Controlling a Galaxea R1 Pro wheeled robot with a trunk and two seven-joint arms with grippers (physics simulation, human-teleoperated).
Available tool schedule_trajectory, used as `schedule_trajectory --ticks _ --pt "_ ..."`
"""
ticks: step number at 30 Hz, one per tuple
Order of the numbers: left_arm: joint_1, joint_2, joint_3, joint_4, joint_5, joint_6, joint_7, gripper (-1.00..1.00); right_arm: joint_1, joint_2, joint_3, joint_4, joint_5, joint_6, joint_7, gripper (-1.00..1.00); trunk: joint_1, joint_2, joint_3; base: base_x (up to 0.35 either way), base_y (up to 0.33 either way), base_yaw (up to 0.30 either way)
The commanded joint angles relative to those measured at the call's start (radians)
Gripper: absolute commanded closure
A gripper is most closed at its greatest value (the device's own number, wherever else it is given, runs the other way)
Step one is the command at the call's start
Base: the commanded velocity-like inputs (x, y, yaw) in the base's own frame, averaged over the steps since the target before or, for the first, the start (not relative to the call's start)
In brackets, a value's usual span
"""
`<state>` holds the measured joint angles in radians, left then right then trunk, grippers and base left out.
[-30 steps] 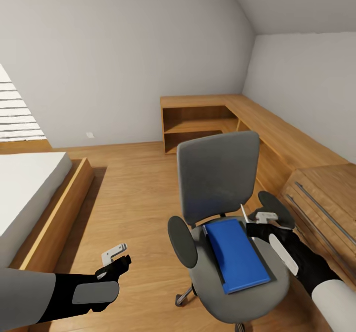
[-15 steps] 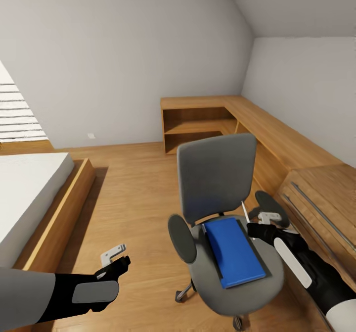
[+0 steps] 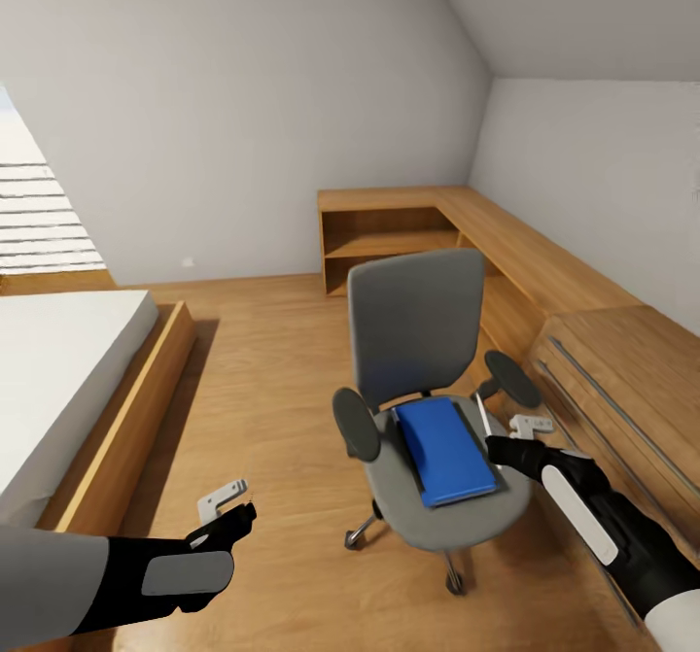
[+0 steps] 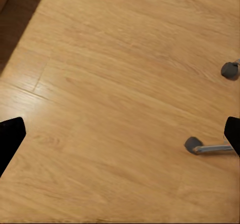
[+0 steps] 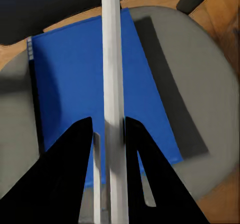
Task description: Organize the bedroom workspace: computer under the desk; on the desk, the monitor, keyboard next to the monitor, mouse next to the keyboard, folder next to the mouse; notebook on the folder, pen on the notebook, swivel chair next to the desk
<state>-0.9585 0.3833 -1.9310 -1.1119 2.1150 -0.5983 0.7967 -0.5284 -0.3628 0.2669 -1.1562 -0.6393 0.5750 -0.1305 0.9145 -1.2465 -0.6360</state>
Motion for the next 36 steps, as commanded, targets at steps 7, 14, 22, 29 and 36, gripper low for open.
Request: schedule_trajectory --ticks 7,14,22,29,36 --pt "-0.002 0.0 -0.003 -0.002 0.002 -0.003 0.001 -1.0 -0.001 -0.001 -0.015 -0.04 -0.054 0.012 -0.01 1.0 -0.028 0.049 0.021 -0.34 -0.085 0.0" --pt "-0.002 0.0 -0.003 -0.002 0.003 -0.004 0.003 -1.0 -0.001 -0.002 -0.035 -0.071 -0.129 0.048 -0.012 1.0 -0.054 0.098 0.043 -0.145 -0.069 0.0" --pt "-0.001 0.0 -0.003 -0.004 0.004 -0.071 0.006 -1.0 0.0 -0.002 -0.037 -0.093 -0.135 0.054 -0.013 1.0 -0.085 0.154 0.068 -0.009 -0.004 0.0" --pt "-0.002 0.0 -0.003 -0.006 0.004 -0.075 0.009 -1.0 -0.001 -0.002 -0.037 -0.094 -0.135 0.054 -0.013 1.0 -0.112 0.203 0.09 0.0 0.0 0.0" --pt "-0.002 0.007 -0.003 -0.012 0.004 -0.076 0.009 -1.0 0.0 -0.003 -0.037 -0.093 -0.135 0.054 -0.014 1.0 -0.139 0.252 0.112 0.0 0.0 0.0"
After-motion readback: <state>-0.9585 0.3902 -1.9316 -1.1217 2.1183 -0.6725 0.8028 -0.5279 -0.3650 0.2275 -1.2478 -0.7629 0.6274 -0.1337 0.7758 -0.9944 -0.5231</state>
